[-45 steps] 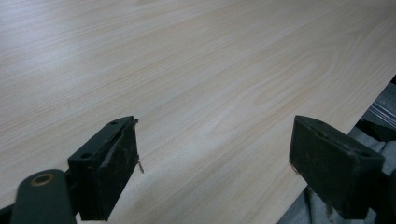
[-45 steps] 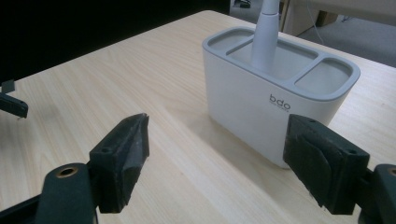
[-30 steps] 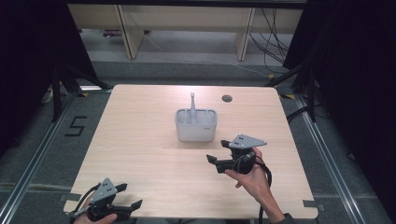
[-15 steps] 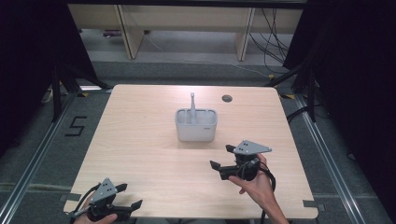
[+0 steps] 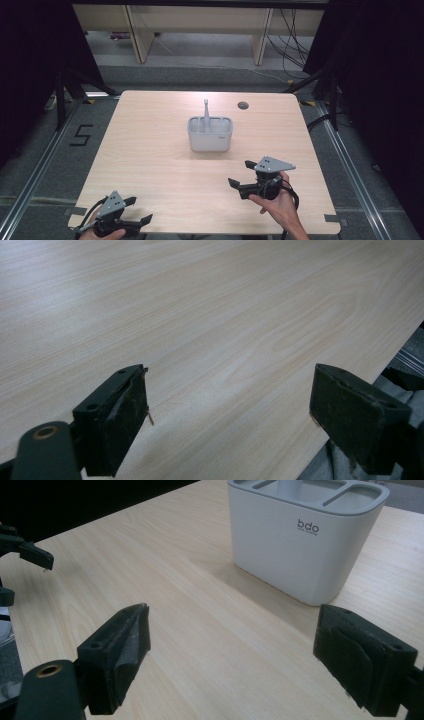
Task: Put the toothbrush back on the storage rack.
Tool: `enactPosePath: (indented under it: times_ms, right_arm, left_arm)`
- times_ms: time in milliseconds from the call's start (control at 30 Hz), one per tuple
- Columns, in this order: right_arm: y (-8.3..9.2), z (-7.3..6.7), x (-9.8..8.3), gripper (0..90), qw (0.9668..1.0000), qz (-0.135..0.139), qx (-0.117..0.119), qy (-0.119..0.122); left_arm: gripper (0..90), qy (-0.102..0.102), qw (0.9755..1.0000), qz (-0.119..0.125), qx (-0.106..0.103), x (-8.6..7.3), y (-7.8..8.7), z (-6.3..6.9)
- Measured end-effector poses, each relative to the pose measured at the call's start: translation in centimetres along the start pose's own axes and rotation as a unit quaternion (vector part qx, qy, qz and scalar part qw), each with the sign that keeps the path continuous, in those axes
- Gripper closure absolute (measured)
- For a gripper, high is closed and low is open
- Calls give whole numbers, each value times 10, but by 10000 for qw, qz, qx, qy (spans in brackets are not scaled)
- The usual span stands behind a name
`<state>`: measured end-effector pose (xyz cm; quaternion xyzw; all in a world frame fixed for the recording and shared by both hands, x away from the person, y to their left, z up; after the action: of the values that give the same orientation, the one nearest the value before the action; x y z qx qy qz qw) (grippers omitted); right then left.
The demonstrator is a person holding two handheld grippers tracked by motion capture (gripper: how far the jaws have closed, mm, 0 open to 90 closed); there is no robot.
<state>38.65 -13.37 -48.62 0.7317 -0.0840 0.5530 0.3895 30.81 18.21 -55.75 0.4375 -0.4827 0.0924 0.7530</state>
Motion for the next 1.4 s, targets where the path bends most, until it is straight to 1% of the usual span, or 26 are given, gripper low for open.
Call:
enactPosePath:
  times_ms: [67, 133, 267, 300, 333, 367, 400, 433, 467, 500, 533, 567, 633, 733, 767, 800, 833, 900, 933, 1033, 1067, 1100, 1167, 1200, 1333, 1400]
  right_arm:
    - [1, -3, -4, 159, 9998, -88, 35, -163]
    - [2, -1, -5, 160, 10000, -38, 35, -21]
    - [3, -3, -12, 160, 9997, -113, 3, -227]
    - [2, -2, -12, 160, 9999, -90, 39, -137]
    - [2, -2, -13, 160, 9999, -33, 31, -149]
    - [3, -3, -15, 160, 9997, -126, 24, -192]
    - [3, -1, -16, 160, 9999, -87, -3, -67]
    - [4, -3, -18, 160, 9997, -127, 3, -232]
    - [4, -4, -19, 160, 9995, -161, 47, -250]
    - [2, -1, -18, 160, 10000, -49, -6, -33]
    - [3, -5, -21, 161, 9996, -134, 64, -248]
    - [2, -3, -21, 161, 9999, -102, 71, -110]
    - [3, -3, -22, 161, 9999, -90, 40, -64]
    - [5, -5, -26, 162, 9996, -198, 46, -218]
    - [5, -3, -26, 162, 9998, -146, 48, -100]
    - [5, -7, -27, 162, 9993, -173, 112, -300]
    - [5, -5, -28, 162, 9997, -155, 98, -176]
    - [7, -7, -30, 162, 9993, -172, 90, -321]
    - [8, -2, -30, 162, 9998, -182, 3, -99]
    - [8, -4, -34, 161, 9996, -221, 99, -141]
    - [9, -5, -36, 160, 9993, -278, 71, -245]
    - [10, -2, -37, 159, 9995, -275, 34, -118]
    - [10, -4, -41, 158, 9991, -360, 110, -183]
    - [10, -4, -42, 158, 9992, -342, 45, -224]
    - [10, -1, -46, 158, 9993, -351, 36, -130]
    - [12, -4, -50, 158, 9984, -456, 21, -329]
  left_arm:
    - [149, -4, 10000, -28, -13, 0, 1, 0]
    - [149, -3, 10000, -21, -11, 0, 1, 0]
    - [149, -11, 10000, -29, 0, 0, 1, 0]
    - [149, -12, 10000, -30, 0, 0, 1, 0]
    - [149, -10, 10000, -31, 0, 0, 1, 0]
    - [149, -10, 10000, -32, 1, 0, 1, 0]
    - [149, -4, 10000, -29, -4, 0, 1, 0]
    - [149, 15, 10000, -15, -2, 0, 1, 0]
    - [149, 11, 10000, -18, -7, 0, 1, 0]
    - [149, 18, 10000, -16, -3, 0, 1, 0]
    - [149, -9, 10000, -29, 0, 0, 1, 0]
    - [149, -10, 10000, -31, 3, 0, 1, 0]
    - [149, -9, 10000, -28, 1, 0, 1, 0]
    - [149, 4, 10000, -16, -8, 0, 1, 0]
    - [149, 5, 10000, -13, -8, 0, 1, 0]
    - [149, -16, 10000, -31, 4, 0, 1, 0]
    - [149, -5, 10000, -17, -4, 0, 1, 0]
    - [149, 4, 10000, -12, -4, 0, 1, 0]
    - [149, 1, 10000, -14, -5, 0, 1, 0]
    - [149, 1, 10000, -14, -2, 0, 1, 0]
    - [149, 0, 10000, -18, -2, 0, 1, 0]
    - [149, -14, 10000, -28, 6, 0, 1, 0]
    - [148, -12, 10000, -28, 7, 0, 1, 0]
    - [149, -10, 10000, -26, 7, 0, 1, 0]
    - [149, -9, 10000, -26, 9, 0, 1, 0]
    - [149, -14, 10000, -26, 7, 0, 1, 0]
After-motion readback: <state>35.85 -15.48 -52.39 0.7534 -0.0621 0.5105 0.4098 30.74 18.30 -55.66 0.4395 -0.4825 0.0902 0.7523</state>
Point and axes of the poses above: each handheld gripper's, and its own axes: y roughly backward along the jaws, x roughly out of its top, z roughly to its right, the point moved 9 cm from there along -y, roughly forward along the jaws
